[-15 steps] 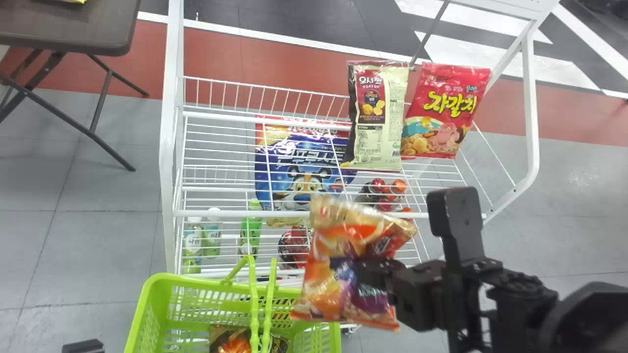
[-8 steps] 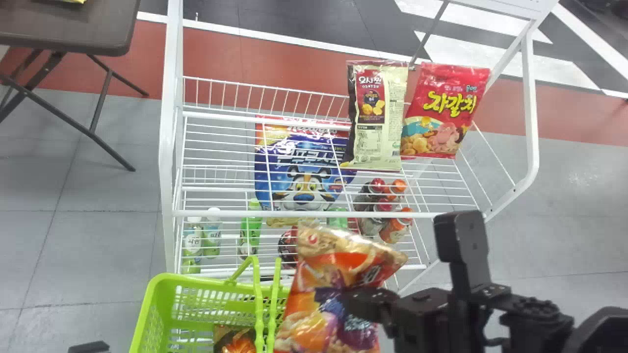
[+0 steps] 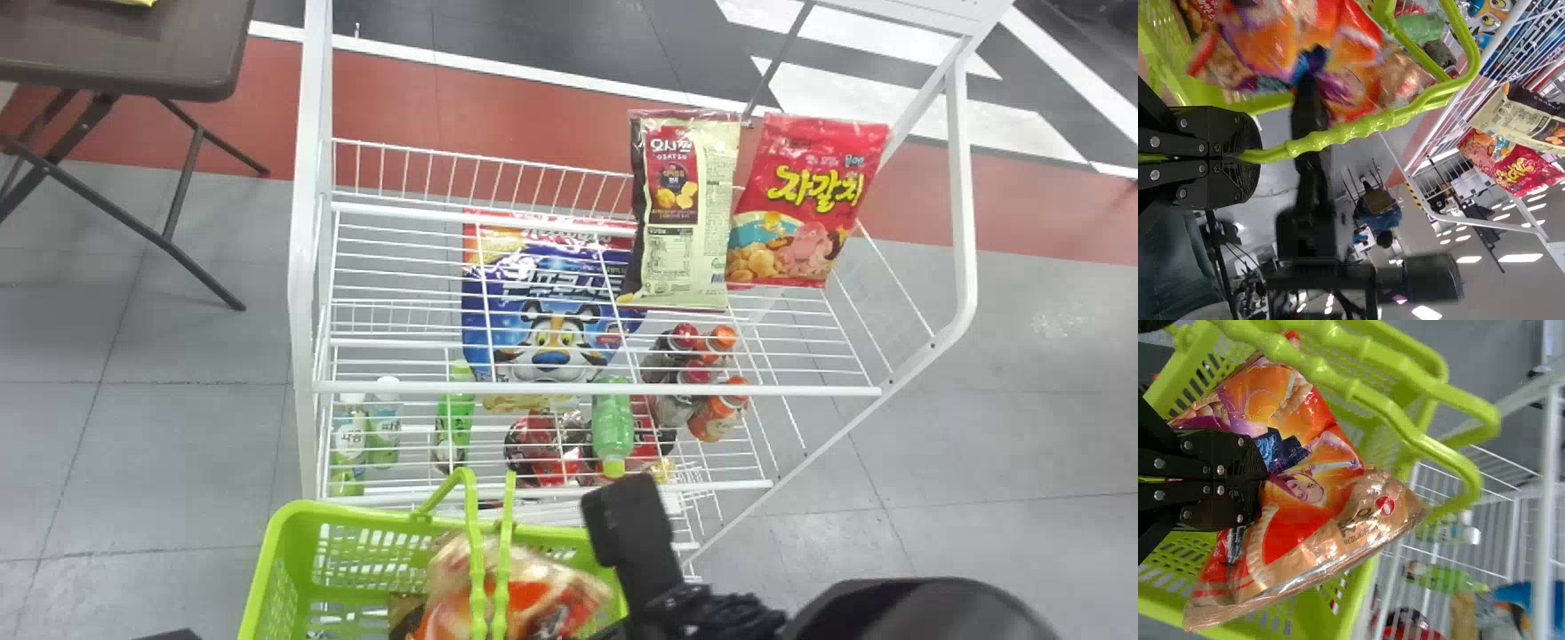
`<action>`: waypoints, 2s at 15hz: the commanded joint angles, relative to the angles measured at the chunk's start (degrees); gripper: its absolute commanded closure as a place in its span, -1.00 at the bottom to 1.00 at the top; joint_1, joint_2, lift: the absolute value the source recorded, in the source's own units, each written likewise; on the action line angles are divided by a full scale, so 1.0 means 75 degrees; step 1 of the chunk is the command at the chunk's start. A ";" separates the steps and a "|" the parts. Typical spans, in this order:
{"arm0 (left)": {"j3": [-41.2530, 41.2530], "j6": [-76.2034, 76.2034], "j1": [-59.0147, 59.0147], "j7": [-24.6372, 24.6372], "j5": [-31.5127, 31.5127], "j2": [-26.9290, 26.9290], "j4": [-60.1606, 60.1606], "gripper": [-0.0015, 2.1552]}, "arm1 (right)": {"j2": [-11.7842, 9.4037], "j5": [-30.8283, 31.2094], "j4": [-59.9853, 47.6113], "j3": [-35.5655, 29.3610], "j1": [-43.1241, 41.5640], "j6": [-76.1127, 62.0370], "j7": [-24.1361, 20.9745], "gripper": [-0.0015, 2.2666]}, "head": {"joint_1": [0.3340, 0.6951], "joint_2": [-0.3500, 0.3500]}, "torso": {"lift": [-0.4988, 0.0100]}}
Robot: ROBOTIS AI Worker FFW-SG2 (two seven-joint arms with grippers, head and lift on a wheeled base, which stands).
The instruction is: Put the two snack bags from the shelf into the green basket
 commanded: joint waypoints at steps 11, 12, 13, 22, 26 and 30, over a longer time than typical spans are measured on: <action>0.0041 0.0023 -0.0023 0.0024 0.0000 0.0095 -0.0117 0.77 | -0.0002 0.0499 -0.1270 -0.0439 0.0326 0.0016 -0.0032 -0.94 | 1.00 -1.00 | 0.91; 0.0052 0.0023 -0.0034 0.0059 0.0012 0.0083 -0.0105 0.77 | 0.0009 0.0487 -0.1621 -0.0697 0.0502 0.0016 -0.0032 -0.94 | 1.00 -1.00 | 0.91; 0.0052 0.0023 -0.0034 0.0059 0.0023 0.0071 -0.0094 0.77 | 0.0044 0.0452 -0.1809 -0.0931 0.0666 0.0016 -0.0032 -0.94 | 1.00 -1.00 | 0.91; 0.0146 -0.0376 -0.0046 0.0024 0.0141 -0.0011 0.0223 0.77 | 0.0736 0.0827 -0.0110 -0.1107 0.1264 -0.7570 0.0917 -0.93 | 1.00 -1.00 | 0.91; 0.0146 -0.0446 -0.0058 0.0012 0.0141 0.0001 0.0281 0.77 | 0.0736 0.1553 0.1015 -0.0966 0.1780 -1.1274 0.0741 -0.93 | 1.00 -1.00 | 0.91; 0.0158 -0.0469 -0.0093 -0.0035 0.0211 0.0036 0.0340 0.77 | 0.0759 0.1940 0.1261 -0.0638 0.2119 -1.2680 0.0390 -0.93 | 1.00 -1.00 | 0.91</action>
